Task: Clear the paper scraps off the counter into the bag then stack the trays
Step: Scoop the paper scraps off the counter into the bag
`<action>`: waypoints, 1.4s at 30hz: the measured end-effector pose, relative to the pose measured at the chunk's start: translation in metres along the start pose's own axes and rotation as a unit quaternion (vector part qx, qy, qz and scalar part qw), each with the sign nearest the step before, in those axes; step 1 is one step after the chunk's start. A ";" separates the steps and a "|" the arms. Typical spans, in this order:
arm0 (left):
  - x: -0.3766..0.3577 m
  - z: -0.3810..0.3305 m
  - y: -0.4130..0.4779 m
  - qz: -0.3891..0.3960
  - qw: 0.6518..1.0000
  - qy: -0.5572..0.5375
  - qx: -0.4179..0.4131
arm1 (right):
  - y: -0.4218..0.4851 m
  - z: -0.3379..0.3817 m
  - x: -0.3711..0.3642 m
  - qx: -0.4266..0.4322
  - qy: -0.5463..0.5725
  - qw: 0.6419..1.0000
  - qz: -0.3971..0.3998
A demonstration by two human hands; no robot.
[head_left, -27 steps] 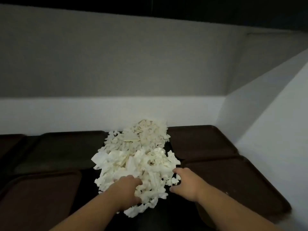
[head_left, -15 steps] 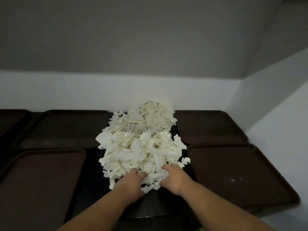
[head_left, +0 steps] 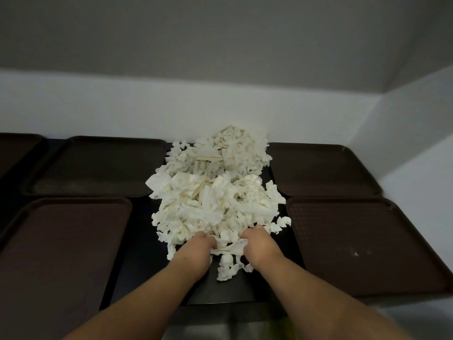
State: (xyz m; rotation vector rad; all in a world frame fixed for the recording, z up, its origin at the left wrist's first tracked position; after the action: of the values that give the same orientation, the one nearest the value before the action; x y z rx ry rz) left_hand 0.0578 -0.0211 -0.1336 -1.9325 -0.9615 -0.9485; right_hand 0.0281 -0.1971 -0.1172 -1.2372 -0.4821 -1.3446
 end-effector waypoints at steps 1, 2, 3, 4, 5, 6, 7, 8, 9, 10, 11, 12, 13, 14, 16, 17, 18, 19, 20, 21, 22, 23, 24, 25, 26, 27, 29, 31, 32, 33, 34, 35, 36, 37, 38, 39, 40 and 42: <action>0.001 0.000 -0.001 -0.006 1.000 -0.007 0.000 | 0.000 0.000 0.002 -0.001 0.001 1.000 -0.005; 0.003 0.000 0.000 -0.014 1.000 -0.014 -0.004 | 0.001 0.000 0.005 -0.005 0.005 1.000 -0.010; 0.006 0.000 -0.001 -0.025 0.999 -0.023 -0.008 | 0.001 -0.001 0.008 -0.014 0.010 1.000 -0.014; 0.009 -0.002 -0.001 -0.038 0.999 -0.034 -0.011 | -0.001 -0.002 0.011 -0.025 0.025 0.999 -0.022; 0.014 -0.003 -0.001 -0.049 0.998 -0.048 -0.013 | -0.003 -0.004 0.015 -0.035 0.049 0.998 -0.033; 0.018 -0.006 -0.002 -0.059 0.996 -0.062 -0.017 | -0.005 -0.005 0.019 -0.044 0.077 0.995 -0.048; 0.023 -0.009 -0.002 -0.066 0.995 -0.075 -0.021 | -0.009 -0.006 0.024 -0.052 0.105 0.991 -0.065; 0.029 -0.013 -0.003 -0.073 0.993 -0.085 -0.027 | -0.013 -0.008 0.029 -0.059 0.128 0.987 -0.081; 0.035 -0.019 -0.003 -0.080 0.992 -0.093 -0.033 | -0.016 -0.009 0.034 -0.067 0.149 0.982 -0.095; 0.041 -0.025 -0.003 -0.090 0.990 -0.100 -0.042 | -0.020 -0.011 0.040 -0.076 0.169 0.976 -0.110; 0.049 -0.031 -0.003 -0.099 0.988 -0.107 -0.053 | -0.025 -0.014 0.047 -0.086 0.193 0.969 -0.127; 0.056 -0.038 -0.003 -0.108 0.985 -0.115 -0.062 | -0.029 -0.017 0.053 -0.098 0.220 0.959 -0.146; 0.064 -0.045 -0.003 -0.113 0.983 -0.124 -0.070 | -0.033 -0.021 0.059 -0.107 0.253 0.948 -0.164; 0.071 -0.052 -0.002 -0.120 0.981 -0.131 -0.079 | -0.038 -0.026 0.064 -0.115 0.286 0.934 -0.180; 0.083 -0.068 -0.002 -0.127 0.977 -0.146 -0.092 | -0.047 -0.036 0.075 -0.126 0.336 0.909 -0.210; 0.088 -0.076 -0.002 -0.127 0.974 -0.157 -0.097 | -0.053 -0.041 0.081 -0.132 0.363 0.895 -0.222; 0.091 -0.085 -0.002 -0.124 0.972 -0.171 -0.104 | -0.058 -0.046 0.086 -0.138 0.396 0.878 -0.233; 0.093 -0.096 -0.002 -0.119 0.969 -0.185 -0.112 | -0.064 -0.051 0.090 -0.143 0.431 0.857 -0.242; 0.094 -0.108 -0.002 -0.113 0.966 -0.201 -0.121 | -0.070 -0.056 0.092 -0.149 0.466 0.836 -0.250; 0.093 -0.122 -0.003 -0.106 0.962 -0.215 -0.132 | -0.077 -0.061 0.094 -0.152 0.495 0.816 -0.256; 0.091 -0.136 -0.005 -0.101 0.958 -0.227 -0.144 | -0.083 -0.067 0.095 -0.153 0.517 0.801 -0.260; 0.089 -0.151 -0.008 -0.097 0.954 -0.238 -0.156 | -0.090 -0.073 0.094 -0.153 0.531 0.791 -0.263; 0.085 -0.166 -0.011 -0.091 0.950 -0.247 -0.167 | -0.096 -0.082 0.093 -0.156 0.541 0.782 -0.266; 0.079 -0.180 -0.014 -0.080 0.948 -0.255 -0.175 | -0.103 -0.093 0.093 -0.162 0.550 0.774 -0.271; 0.070 -0.193 -0.016 -0.065 0.946 -0.263 -0.180 | -0.111 -0.106 0.094 -0.164 0.561 0.762 -0.278; 0.061 -0.207 -0.017 -0.048 0.944 -0.270 -0.186 | -0.120 -0.121 0.097 -0.171 0.569 0.751 -0.287; 0.039 -0.235 -0.020 -0.017 0.943 -0.266 -0.201 | -0.141 -0.156 0.102 -0.191 0.588 0.724 -0.305; 0.016 -0.263 -0.025 0.013 0.943 -0.257 -0.209 | -0.165 -0.196 0.104 -0.210 0.596 0.705 -0.321; 0.003 -0.279 -0.027 0.029 0.943 -0.255 -0.214 | -0.178 -0.219 0.104 -0.221 0.594 0.700 -0.329; -0.011 -0.296 -0.030 0.048 0.941 -0.254 -0.217 | -0.191 -0.241 0.103 -0.231 0.592 0.695 -0.336; -0.026 -0.312 -0.034 0.066 0.940 -0.251 -0.222 | -0.203 -0.262 0.100 -0.240 0.591 0.690 -0.342; -0.043 -0.331 -0.038 0.084 0.938 -0.245 -0.229 | -0.217 -0.283 0.098 -0.252 0.586 0.686 -0.349; -0.061 -0.349 -0.041 0.100 0.937 -0.236 -0.236 | -0.230 -0.304 0.095 -0.265 0.579 0.685 -0.354; -0.079 -0.365 -0.045 0.117 0.937 -0.229 -0.237 | -0.242 -0.325 0.091 -0.280 0.569 0.686 -0.356; -0.097 -0.379 -0.050 0.135 0.936 -0.224 -0.236 | -0.253 -0.343 0.086 -0.295 0.563 0.684 -0.358; -0.115 -0.391 -0.053 0.151 0.936 -0.218 -0.232 | -0.263 -0.360 0.079 -0.310 0.558 0.683 -0.355; -0.133 -0.402 -0.056 0.167 0.936 -0.211 -0.226 | -0.270 -0.377 0.071 -0.322 0.557 0.681 -0.349; -0.168 -0.418 -0.060 0.197 0.937 -0.200 -0.207 | -0.282 -0.405 0.054 -0.352 0.550 0.680 -0.333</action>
State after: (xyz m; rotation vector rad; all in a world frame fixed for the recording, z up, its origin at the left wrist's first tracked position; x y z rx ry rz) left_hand -0.1828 -0.4031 -0.0785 -2.6226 -0.5678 -0.5581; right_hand -0.3608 -0.5060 -0.1050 -0.5263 0.6035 -2.7598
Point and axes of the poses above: each hand's wrist, its own y-axis towards the middle knuckle, its own x-axis out of the back of the hand, z = x × y, the point moved 6 cm from there along y, towards the middle knuckle, and after that the axes turned 3 degrees about -z, right-handed, at the moved point
